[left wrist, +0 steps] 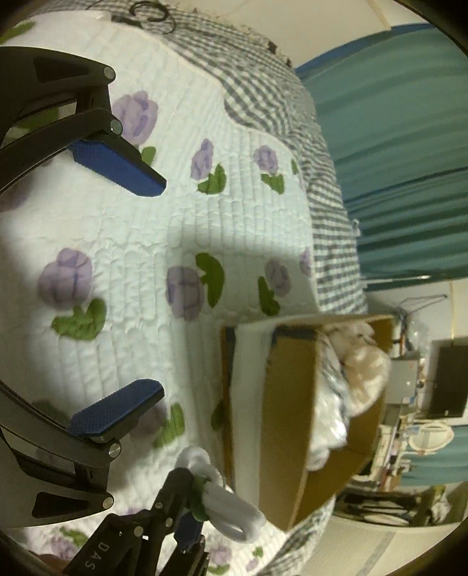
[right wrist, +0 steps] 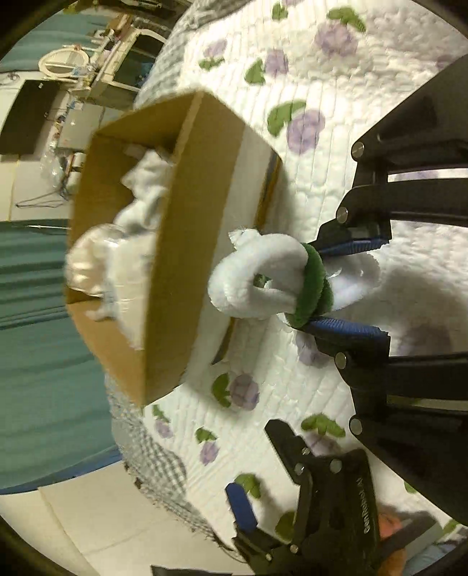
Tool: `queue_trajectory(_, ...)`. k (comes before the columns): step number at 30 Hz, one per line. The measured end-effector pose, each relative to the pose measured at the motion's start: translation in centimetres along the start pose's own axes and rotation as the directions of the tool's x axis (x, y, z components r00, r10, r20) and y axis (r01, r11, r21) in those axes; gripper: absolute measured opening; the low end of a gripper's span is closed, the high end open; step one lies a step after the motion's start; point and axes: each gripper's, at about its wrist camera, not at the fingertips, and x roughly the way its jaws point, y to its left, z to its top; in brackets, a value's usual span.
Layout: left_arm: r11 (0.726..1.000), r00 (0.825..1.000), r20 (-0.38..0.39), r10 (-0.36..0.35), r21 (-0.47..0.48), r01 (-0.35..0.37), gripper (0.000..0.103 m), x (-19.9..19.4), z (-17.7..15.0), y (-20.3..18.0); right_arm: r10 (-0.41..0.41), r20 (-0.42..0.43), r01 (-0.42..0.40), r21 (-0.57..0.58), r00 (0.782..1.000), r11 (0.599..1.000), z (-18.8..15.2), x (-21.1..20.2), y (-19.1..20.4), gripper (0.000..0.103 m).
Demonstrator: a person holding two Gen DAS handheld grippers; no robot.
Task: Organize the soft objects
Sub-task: 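Grasp the white-and-green hair tie beside the box with the right tool, then lower the hair tie into the box and open the right tool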
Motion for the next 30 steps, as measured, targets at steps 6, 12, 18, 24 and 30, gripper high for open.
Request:
queue_trajectory(6,0.999,0.997,0.072,-0.032,-0.006,0.032,0.103,-4.5,0.5,-0.6,-0.027,0.088,0.03,-0.026,0.996,0.999,-0.4,-6.4,0.8,0.031)
queue_trajectory(12,0.999,0.988,0.147,-0.048,-0.017,0.051,0.103,-9.0,0.9,-0.6,-0.037,0.177,0.045,-0.04,0.983,0.998,-0.6,-12.0,1.9,0.031)
queue_trajectory(18,0.999,0.968,0.249,-0.033,-0.013,0.038,0.103,-13.6,2.1,-0.4,-0.047,0.268,0.068,-0.068,0.962,0.995,0.3,-16.8,2.9,0.031)
queue_trajectory(24,0.999,0.939,0.342,-0.02,-0.025,0.03,0.103,-17.3,4.3,0.3,-0.037,0.35,0.081,-0.11,0.936,0.991,3.0,-20.8,3.6,0.031)
queue_trajectory(30,0.998,0.906,0.423,-0.021,-0.041,0.042,0.103,-18.6,8.5,0.5,-0.028,0.391,0.085,-0.128,0.92,0.988,7.3,-21.6,3.1,0.031)
